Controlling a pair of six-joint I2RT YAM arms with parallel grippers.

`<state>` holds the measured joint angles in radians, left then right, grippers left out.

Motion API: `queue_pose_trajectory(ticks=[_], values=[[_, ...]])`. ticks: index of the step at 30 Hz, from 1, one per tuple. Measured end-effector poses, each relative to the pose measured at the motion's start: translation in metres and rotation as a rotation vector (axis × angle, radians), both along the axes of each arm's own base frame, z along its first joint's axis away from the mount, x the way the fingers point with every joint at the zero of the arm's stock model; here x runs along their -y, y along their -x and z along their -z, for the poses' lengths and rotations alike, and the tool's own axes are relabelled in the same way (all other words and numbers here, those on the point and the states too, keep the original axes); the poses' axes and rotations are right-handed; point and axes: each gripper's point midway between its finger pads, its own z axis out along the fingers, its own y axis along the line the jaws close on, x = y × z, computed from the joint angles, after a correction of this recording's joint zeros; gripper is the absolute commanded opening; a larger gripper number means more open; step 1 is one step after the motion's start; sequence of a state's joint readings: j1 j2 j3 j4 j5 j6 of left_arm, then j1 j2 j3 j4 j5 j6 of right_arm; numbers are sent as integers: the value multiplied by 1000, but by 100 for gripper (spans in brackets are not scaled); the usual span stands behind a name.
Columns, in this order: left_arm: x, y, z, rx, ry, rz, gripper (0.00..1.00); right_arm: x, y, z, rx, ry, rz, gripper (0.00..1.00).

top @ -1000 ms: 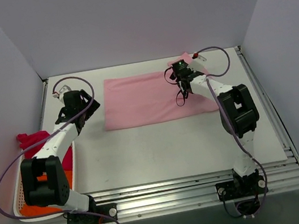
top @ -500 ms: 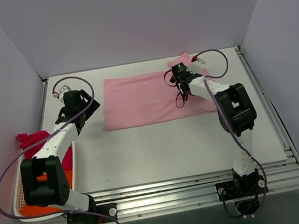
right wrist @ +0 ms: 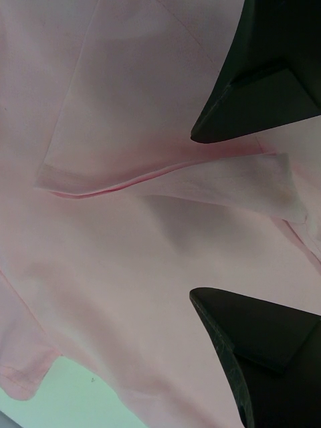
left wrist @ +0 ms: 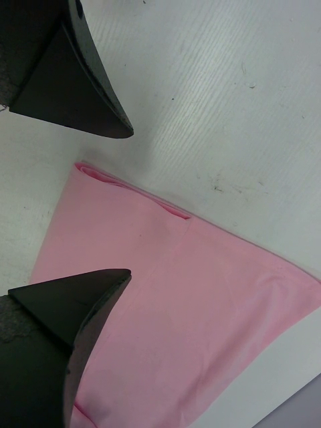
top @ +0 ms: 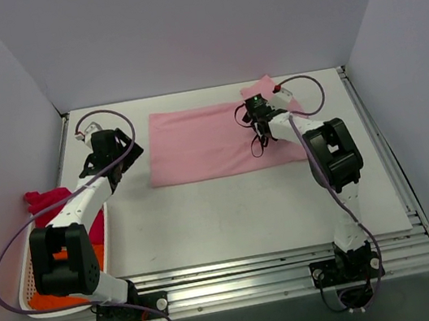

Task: Fold and stack the t-shirts
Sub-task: Fold the flattened tshirt in 1/3 of the way

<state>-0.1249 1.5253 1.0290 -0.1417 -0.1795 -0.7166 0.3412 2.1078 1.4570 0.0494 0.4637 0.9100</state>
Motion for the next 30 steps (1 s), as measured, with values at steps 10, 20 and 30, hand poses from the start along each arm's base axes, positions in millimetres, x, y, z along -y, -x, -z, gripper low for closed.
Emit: queue_pose_trajectory(ticks=[10,20,30], values=[[-1,0,0,0,-3,-3,88,-4,-5,16,-16,-8,-5,85],[-1,0,1,-1,-6,-5,88,-15,-18,14,-4,-25,-21,85],[-2,-1,15,-35,-18,-5,88,-57,-71,-13,100,-98,-82,85]])
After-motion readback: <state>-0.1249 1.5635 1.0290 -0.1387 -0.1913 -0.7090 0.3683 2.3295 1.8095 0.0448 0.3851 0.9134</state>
